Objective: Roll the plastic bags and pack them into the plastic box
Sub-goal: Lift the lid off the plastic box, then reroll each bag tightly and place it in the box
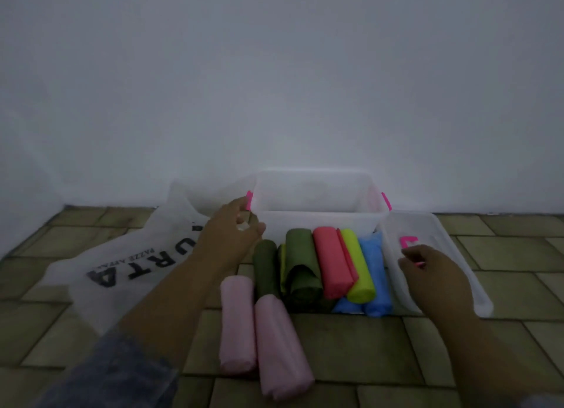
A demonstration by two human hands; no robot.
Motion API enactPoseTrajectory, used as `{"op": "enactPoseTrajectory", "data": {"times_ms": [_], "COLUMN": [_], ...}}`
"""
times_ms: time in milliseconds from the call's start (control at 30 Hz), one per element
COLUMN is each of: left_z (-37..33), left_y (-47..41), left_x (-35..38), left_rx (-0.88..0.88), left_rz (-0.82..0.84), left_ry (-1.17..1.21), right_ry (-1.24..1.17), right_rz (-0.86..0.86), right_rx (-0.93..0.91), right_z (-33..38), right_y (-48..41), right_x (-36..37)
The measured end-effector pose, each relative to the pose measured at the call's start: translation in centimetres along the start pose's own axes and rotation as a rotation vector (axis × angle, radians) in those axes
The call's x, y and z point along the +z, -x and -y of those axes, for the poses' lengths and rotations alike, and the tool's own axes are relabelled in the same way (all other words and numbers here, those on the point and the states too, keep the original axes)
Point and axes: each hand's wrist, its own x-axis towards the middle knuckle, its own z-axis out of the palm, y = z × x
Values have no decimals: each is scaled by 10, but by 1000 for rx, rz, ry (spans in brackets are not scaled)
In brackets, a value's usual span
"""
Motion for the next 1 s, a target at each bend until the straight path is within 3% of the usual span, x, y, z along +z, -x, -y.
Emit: {"op": "enactPoseTrajectory", "data": {"times_ms": [67, 167, 267, 467, 633, 733, 1000], "left_z": [19, 58, 95, 111, 114, 115, 115], "left_y": [39, 108, 169, 197, 197, 197, 197], "left_x": [-12, -13, -6, 2, 2, 2, 2], "left_rx": [-41, -184, -149, -25, -26, -23, -15], "left_rz": [10, 82, 127, 105, 109, 113, 107], "left_ry": [-93, -263, -458, -649, -642, -651, -635], "right_ry": [-88, 6, 183, 255, 94, -33, 154], "right_rz": [-61, 189, 224, 234, 254, 333, 605], "right_rx": [-120, -229, -356, -255, -77, 7, 66], "right_z": [10, 12, 3, 7, 33, 63, 98], "right_y": [45, 116, 154, 156, 149, 157, 158], "right_x": [2, 26, 49, 50, 51, 59, 57]}}
